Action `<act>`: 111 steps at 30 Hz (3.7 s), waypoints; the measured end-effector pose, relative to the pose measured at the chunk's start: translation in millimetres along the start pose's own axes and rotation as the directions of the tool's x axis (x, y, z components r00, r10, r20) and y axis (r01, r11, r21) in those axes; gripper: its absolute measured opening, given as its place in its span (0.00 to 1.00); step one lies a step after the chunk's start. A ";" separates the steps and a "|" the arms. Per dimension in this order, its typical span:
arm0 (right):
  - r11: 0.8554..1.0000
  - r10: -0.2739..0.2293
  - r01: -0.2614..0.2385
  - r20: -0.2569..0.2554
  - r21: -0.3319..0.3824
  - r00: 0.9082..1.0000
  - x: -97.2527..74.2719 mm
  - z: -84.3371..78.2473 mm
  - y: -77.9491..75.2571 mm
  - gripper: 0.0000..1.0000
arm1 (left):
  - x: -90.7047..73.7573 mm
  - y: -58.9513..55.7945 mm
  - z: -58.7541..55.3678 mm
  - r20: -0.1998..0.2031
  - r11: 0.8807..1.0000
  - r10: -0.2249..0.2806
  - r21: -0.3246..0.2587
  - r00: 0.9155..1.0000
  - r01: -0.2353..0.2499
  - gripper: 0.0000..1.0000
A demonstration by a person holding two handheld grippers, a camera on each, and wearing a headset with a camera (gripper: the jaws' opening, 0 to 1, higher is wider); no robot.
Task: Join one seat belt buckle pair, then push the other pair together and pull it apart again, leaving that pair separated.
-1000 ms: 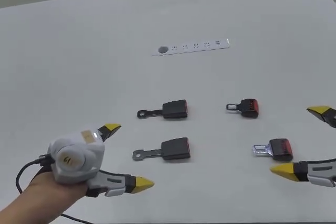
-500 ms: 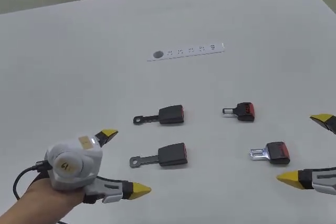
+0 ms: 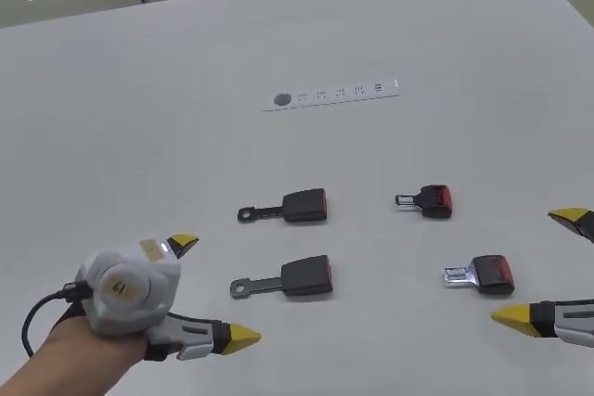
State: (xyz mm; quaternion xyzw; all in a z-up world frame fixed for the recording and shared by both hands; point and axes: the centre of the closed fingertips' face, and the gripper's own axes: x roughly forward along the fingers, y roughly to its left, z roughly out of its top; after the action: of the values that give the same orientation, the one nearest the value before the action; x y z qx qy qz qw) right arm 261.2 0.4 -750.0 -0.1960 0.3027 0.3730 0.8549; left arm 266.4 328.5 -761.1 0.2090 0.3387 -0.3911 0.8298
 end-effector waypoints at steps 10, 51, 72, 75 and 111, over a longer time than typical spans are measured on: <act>0.997 0.030 -0.032 -0.026 -0.066 0.999 2.7 -2.9 3.4 0.84 | 5.4 3.4 -1.5 -0.024 0.998 0.019 0.062 1.000 -0.018 0.97; 0.897 0.253 -0.336 -0.290 -0.288 0.923 56.1 -53.7 -9.1 0.43 | 97.4 -21.9 -1.0 -0.237 0.918 -0.222 0.276 0.946 0.284 0.57; 0.844 0.340 -0.454 -0.371 -0.284 0.864 81.0 -65.5 -4.8 0.40 | 122.0 -22.7 -3.9 -0.298 0.891 -0.254 0.299 0.920 0.342 0.40; 0.840 0.351 -0.470 -0.389 -0.271 0.852 81.1 -70.6 -3.9 0.38 | 123.9 -25.3 -7.4 -0.330 0.868 -0.260 0.333 0.907 0.369 0.35; 0.820 0.336 -0.480 -0.416 -0.312 0.845 82.6 -76.4 -8.2 0.34 | 127.1 -25.7 -11.5 -0.380 0.822 -0.241 0.409 0.893 0.396 0.32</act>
State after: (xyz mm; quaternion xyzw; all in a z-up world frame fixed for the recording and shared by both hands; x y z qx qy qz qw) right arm 283.6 -4.9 -860.4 -0.3594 0.3983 0.5642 0.6276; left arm 300.5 255.5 -863.3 0.4048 0.3890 -0.5586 0.6105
